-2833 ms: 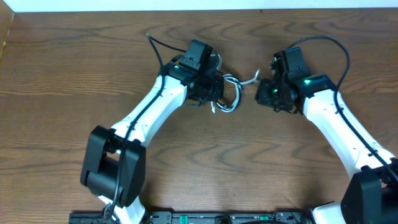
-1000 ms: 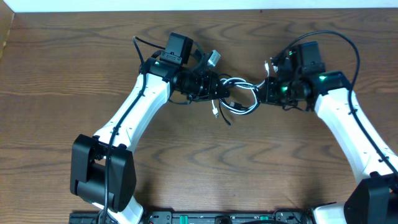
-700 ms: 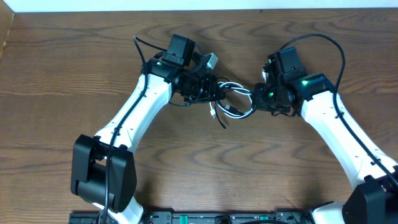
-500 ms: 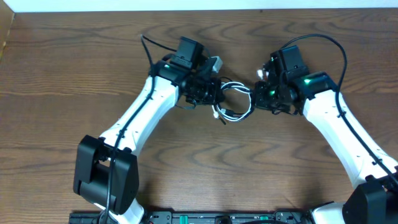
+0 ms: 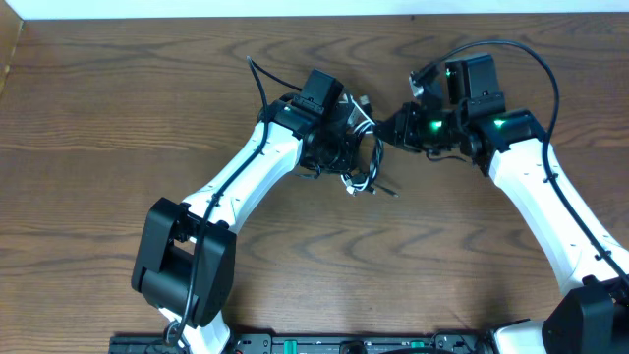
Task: Untangle cables
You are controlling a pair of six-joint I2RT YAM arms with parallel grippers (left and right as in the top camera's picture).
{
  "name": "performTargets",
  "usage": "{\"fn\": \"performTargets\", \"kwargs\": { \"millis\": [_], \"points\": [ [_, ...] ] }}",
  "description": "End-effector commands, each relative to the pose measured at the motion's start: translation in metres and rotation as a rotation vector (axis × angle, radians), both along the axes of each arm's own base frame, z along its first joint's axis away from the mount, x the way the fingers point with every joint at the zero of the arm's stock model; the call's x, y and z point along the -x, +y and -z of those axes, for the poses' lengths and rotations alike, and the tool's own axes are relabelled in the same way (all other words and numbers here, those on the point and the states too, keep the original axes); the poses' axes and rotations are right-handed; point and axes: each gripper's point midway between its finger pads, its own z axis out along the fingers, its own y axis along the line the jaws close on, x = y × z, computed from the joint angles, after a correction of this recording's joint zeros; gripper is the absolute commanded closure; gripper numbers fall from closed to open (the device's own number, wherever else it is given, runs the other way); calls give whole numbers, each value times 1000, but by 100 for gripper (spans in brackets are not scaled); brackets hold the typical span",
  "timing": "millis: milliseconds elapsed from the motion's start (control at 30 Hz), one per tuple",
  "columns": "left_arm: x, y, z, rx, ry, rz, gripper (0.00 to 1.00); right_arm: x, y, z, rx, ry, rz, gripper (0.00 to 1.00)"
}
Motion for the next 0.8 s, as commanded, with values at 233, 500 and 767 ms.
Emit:
{"fn": "performTargets", "kwargs": {
  "millis": [233,500,767],
  "points": [
    [6,-8,-2,33,3,42,93,-14,-4,-19,-26,-23,65,99],
    [5,-3,-2,31,18,30,93,-12,-60,27,321,18,207,89],
    [4,-7,-24,150,34,46,93,5,-69,42,422,19,91,71]
  ]
}}
